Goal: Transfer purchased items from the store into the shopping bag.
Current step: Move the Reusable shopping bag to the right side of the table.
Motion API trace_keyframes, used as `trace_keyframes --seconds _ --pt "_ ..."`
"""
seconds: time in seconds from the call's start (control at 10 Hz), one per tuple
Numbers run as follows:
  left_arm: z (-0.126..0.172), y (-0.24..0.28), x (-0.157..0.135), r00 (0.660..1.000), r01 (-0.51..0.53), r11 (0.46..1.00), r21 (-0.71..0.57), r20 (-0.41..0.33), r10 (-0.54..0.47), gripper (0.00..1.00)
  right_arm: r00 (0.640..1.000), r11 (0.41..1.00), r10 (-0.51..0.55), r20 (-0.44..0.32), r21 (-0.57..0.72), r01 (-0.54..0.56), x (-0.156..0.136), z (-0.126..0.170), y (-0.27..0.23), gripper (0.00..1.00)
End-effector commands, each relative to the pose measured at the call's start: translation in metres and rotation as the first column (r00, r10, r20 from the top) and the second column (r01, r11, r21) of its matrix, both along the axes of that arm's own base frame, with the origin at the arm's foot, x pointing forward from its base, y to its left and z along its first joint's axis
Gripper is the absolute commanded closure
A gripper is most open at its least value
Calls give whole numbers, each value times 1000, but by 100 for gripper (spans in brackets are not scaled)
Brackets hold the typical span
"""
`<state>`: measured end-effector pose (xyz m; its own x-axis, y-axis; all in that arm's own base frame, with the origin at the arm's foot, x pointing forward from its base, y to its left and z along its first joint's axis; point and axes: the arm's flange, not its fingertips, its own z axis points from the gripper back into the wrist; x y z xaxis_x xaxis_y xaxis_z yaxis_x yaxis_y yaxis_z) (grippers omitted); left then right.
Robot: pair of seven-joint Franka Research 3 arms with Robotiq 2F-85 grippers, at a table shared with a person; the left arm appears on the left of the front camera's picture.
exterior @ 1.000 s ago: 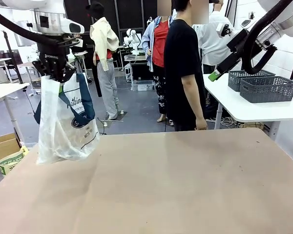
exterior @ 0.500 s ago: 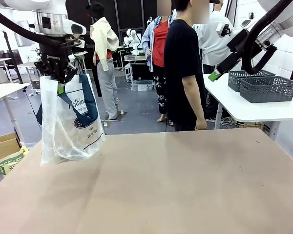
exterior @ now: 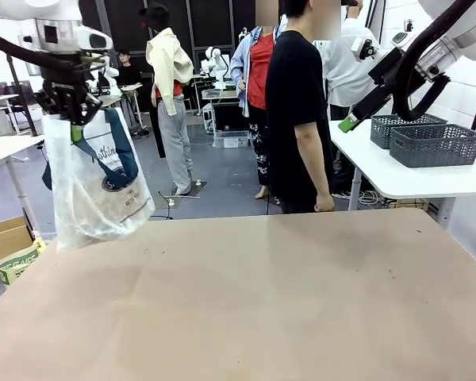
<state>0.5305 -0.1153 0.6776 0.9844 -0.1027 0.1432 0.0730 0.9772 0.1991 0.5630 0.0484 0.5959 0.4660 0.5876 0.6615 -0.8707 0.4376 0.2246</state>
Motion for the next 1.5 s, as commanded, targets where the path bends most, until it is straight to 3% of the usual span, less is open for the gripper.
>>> trace_keyframes --seconds 0.0,0.1,0.2,0.6,0.8,1.2,1.4 --pt "12 25 -3 996 -1 1000 -9 90 2 100 1000 1000 -5 7 7 5 2 -1 2 0" --pt "9 45 0 992 -53 998 20 119 50 100 1000 1000 -5 7 7 5 2 -1 2 0" --pt "2 65 3 992 -81 997 -17 94 82 100 1000 1000 -5 7 7 5 2 -1 2 0" --pt "-33 109 -5 989 -82 995 -64 119 89 100 1000 1000 -5 7 7 5 2 -1 2 0" --pt "-50 115 -12 985 -51 996 -71 162 62 100 1000 1000 -5 7 7 5 2 -1 2 0" --pt "-83 129 -14 987 -87 994 -66 127 95 100 1000 1000 -5 7 7 5 2 -1 2 0" --pt "-98 130 -18 982 -111 993 -31 152 114 100 1000 1000 -5 7 7 5 2 -1 2 0"
